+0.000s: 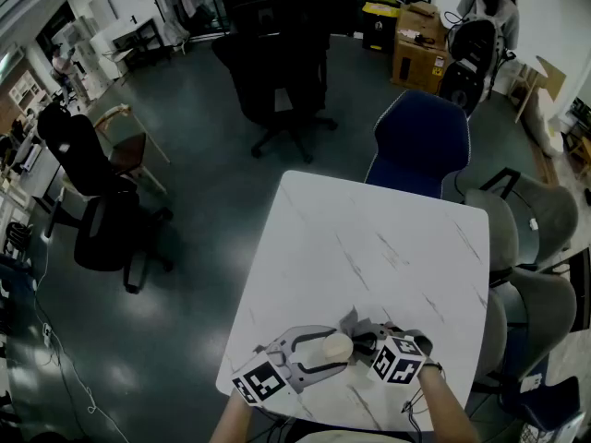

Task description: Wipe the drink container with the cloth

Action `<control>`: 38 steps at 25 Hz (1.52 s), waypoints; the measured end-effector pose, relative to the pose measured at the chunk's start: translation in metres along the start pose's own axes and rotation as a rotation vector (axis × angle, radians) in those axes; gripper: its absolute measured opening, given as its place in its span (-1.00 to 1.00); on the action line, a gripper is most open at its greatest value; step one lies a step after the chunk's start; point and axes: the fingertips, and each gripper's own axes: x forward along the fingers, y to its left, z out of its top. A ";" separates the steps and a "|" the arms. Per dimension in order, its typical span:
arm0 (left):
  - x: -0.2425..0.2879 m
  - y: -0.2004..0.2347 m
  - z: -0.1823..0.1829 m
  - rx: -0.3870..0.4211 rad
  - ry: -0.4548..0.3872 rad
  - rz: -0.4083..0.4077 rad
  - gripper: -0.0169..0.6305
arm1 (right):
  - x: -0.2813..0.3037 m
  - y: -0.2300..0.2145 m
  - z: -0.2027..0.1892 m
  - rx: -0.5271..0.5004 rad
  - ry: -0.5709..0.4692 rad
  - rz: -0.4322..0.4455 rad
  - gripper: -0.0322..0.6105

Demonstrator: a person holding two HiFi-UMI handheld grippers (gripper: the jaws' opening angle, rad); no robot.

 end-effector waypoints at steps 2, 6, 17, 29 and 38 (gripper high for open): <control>0.000 0.000 0.000 -0.002 -0.001 0.001 -0.09 | 0.006 0.001 -0.005 0.017 0.009 -0.011 -0.76; 0.001 -0.001 0.001 -0.008 -0.004 0.008 -0.08 | 0.015 0.003 -0.012 0.035 0.030 -0.036 -0.76; 0.000 0.000 0.000 -0.027 -0.022 0.065 -0.08 | 0.017 0.006 -0.012 0.097 0.027 -0.106 -0.76; 0.001 0.001 -0.003 -0.031 -0.008 0.111 -0.08 | -0.039 0.008 0.026 0.124 -0.106 -0.210 -0.76; 0.002 0.003 -0.004 -0.038 -0.007 0.160 -0.08 | -0.071 0.007 0.049 0.110 -0.184 -0.273 -0.76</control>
